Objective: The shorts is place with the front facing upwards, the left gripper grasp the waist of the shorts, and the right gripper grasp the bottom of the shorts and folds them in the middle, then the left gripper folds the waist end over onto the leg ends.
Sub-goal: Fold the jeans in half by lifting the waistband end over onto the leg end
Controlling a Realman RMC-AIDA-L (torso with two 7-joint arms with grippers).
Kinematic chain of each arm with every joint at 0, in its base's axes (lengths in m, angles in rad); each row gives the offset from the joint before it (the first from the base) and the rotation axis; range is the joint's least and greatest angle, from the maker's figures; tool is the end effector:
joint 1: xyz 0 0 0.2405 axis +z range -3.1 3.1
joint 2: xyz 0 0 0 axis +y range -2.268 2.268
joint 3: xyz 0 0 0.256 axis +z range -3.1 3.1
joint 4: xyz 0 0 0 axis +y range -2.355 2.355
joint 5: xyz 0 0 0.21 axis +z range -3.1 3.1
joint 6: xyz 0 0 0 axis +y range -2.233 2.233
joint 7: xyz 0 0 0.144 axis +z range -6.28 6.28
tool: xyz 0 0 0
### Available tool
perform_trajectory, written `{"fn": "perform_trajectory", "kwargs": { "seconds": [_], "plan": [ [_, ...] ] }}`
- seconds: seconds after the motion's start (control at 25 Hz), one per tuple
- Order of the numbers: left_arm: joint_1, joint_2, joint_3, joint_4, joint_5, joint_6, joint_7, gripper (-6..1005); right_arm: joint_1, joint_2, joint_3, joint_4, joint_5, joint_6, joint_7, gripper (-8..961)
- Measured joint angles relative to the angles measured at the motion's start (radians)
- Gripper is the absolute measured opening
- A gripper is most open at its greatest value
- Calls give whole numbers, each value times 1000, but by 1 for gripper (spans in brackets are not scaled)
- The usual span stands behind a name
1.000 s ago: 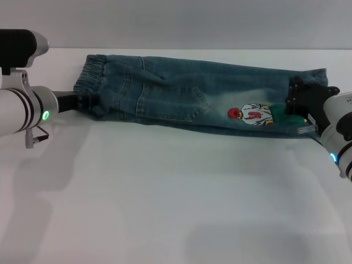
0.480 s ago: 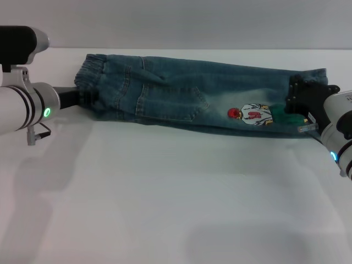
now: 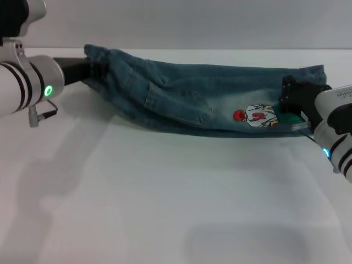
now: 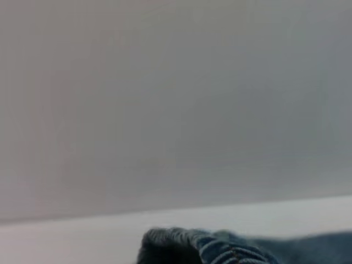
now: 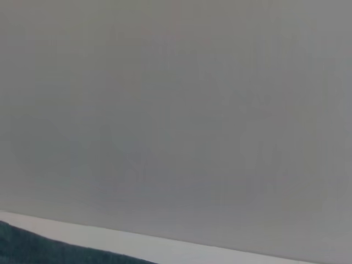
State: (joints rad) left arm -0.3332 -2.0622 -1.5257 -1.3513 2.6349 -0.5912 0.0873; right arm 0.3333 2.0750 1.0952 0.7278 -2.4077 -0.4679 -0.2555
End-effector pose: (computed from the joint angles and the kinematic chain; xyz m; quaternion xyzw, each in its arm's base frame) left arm -0.2071 0.3937 0.0070 -0.7845 -0.4154 -0.1171 0.4453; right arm 0.2750 0.3620 -0.0606 -0.7620 0.2795 0.1881 0.5531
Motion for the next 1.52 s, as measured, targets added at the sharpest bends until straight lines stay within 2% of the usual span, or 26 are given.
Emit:
{"fn": "perform_trajectory", "kwargs": {
  "seconds": [0.12,0.16,0.24,0.56,0.72,1.0,1.52],
  "plan": [
    [21,0,17,-55,0,-2,-9,307,17,0,-1,-20,0,0,39,-1],
    [46,-1,43,-129,0,-4,-17,297,24,1,-3,-29,0,0,48,-1],
    [58,-1,55,-176,0,-7,-18,281,46,2,-9,-52,0,0,70,-1],
    [57,0,79,-274,-1,-19,-30,234,135,4,-65,-94,0,32,158,0],
    [55,1,80,-313,-1,-25,-30,211,182,9,-82,-89,0,92,170,0],
    [44,2,82,-335,-1,-22,-30,162,234,6,-173,-93,1,105,290,-1],
    [-5,1,79,-305,-23,21,-22,149,315,8,-337,-90,-4,93,426,-1]
  ]
}}
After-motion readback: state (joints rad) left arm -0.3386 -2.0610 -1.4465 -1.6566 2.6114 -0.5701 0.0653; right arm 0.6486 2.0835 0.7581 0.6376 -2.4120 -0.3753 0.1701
